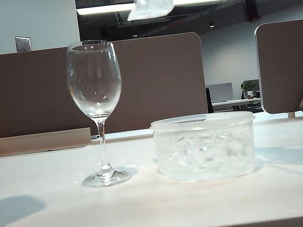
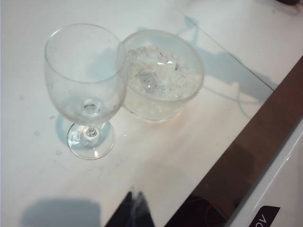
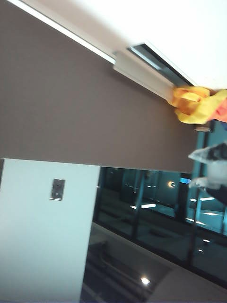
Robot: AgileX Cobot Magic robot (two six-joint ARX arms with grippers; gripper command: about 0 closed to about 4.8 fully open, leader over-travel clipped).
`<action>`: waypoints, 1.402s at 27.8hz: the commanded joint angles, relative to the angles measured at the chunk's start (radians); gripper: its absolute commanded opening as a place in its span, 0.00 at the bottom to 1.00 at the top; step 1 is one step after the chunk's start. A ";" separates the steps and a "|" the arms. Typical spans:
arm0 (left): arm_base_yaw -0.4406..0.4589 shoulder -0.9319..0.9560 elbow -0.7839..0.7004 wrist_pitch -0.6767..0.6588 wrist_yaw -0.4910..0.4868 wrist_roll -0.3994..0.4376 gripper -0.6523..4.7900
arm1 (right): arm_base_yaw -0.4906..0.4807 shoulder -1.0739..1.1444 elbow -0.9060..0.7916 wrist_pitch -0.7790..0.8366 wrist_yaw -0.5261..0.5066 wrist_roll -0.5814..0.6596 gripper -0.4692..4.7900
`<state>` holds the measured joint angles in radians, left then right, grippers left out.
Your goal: Pick up an ice shovel filled with ice cubes and pour the ice from the shovel into the glass.
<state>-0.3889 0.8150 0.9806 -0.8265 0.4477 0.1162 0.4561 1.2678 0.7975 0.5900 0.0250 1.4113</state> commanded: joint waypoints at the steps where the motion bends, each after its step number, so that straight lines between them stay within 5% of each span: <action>1: 0.001 -0.002 0.003 0.013 0.001 0.005 0.12 | 0.037 0.025 0.060 -0.001 -0.005 -0.030 0.09; 12: 0.001 -0.002 0.003 0.013 0.001 0.004 0.12 | 0.115 0.124 0.130 -0.017 0.002 -0.058 0.09; 39: 0.001 -0.002 0.003 0.013 0.001 0.004 0.12 | 0.115 0.126 0.204 -0.093 -0.116 -0.420 0.09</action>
<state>-0.3889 0.8150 0.9806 -0.8265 0.4477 0.1162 0.5709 1.3964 0.9947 0.4877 -0.0837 0.9997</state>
